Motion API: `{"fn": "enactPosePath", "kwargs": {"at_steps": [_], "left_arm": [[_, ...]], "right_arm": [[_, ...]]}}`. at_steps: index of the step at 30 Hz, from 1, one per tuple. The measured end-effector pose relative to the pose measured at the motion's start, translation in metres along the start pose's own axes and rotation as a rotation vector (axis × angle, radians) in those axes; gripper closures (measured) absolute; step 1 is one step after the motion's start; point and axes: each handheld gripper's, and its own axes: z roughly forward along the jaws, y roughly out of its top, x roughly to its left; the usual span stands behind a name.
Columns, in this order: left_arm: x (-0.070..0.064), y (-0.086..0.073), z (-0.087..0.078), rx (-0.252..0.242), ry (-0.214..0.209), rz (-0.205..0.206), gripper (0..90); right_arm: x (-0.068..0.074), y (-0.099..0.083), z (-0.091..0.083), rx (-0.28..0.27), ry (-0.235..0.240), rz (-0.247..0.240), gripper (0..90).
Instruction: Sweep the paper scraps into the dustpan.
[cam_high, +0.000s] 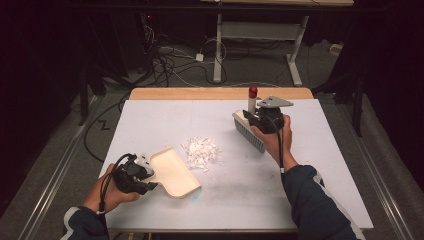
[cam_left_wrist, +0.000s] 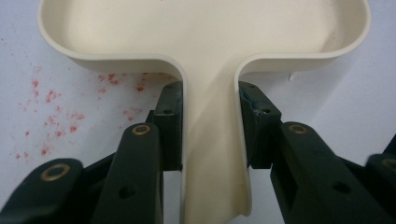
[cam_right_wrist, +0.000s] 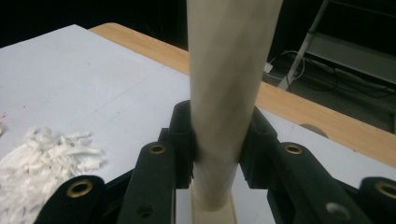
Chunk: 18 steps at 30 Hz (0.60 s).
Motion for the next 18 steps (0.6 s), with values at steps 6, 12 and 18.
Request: {"fn": "enactPosePath", "kwargs": {"at_steps": [6, 12, 18], "left_arm": [[0.003, -0.001, -0.001, 0.010, -0.005, -0.012, 62.8], [0.006, -0.001, -0.001, 0.012, 0.005, -0.026, 62.8], [0.007, -0.001, -0.003, 0.016, 0.003, -0.029, 62.8]], "right_arm": [[0.022, 0.007, 0.017, -0.007, -0.013, -0.046, 71.6], [0.036, 0.011, 0.025, -0.022, 0.017, -0.059, 71.6], [0.059, 0.015, 0.035, -0.036, 0.074, -0.077, 71.6]]}}
